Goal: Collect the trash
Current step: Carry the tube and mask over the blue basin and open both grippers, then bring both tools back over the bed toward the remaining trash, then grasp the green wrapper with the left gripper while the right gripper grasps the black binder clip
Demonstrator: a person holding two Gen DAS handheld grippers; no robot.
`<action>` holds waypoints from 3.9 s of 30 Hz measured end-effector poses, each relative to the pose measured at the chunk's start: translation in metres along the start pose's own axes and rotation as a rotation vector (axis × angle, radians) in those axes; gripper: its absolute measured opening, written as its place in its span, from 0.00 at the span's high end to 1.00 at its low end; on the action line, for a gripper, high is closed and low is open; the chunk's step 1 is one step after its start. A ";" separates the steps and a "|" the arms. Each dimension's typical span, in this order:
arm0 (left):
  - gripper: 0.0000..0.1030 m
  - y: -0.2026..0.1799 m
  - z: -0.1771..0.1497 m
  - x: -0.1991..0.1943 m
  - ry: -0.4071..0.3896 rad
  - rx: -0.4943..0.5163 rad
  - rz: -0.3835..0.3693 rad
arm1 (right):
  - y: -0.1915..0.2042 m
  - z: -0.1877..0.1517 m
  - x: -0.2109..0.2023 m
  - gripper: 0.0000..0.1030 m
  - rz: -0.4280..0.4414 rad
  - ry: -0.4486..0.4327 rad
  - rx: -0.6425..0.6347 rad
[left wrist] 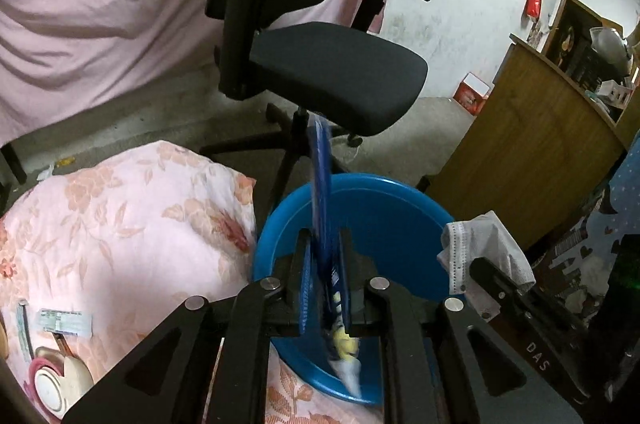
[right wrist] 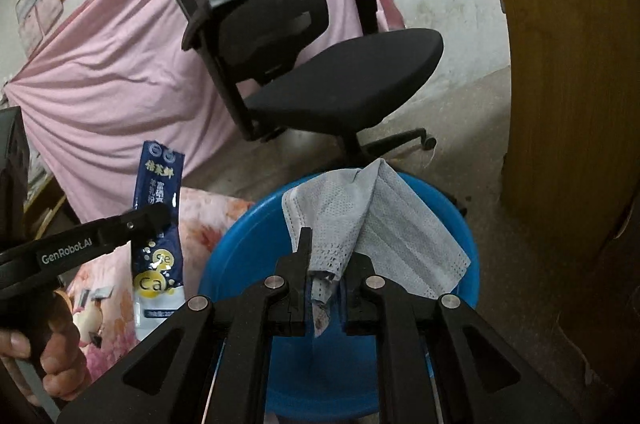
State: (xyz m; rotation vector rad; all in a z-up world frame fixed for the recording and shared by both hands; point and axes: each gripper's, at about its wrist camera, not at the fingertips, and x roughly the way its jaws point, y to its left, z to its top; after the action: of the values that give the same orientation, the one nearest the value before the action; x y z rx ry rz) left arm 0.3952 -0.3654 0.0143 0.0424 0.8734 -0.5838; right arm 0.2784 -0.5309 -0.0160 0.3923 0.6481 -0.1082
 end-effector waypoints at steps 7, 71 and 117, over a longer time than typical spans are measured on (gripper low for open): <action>0.67 0.009 -0.012 -0.026 -0.042 -0.047 0.010 | 0.000 -0.002 -0.002 0.84 -0.007 0.007 0.002; 0.02 0.178 -0.231 -0.284 -0.432 -0.357 0.479 | 0.239 -0.096 -0.093 0.00 0.340 -0.254 -0.599; 1.00 0.174 -0.187 -0.243 -0.256 -0.252 0.328 | 0.244 -0.106 0.020 0.75 0.296 0.359 -0.562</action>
State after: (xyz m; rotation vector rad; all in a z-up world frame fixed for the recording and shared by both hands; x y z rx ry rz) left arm 0.2283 -0.0556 0.0362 -0.1141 0.6658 -0.1644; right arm 0.2875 -0.2640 -0.0266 -0.0443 0.9304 0.4297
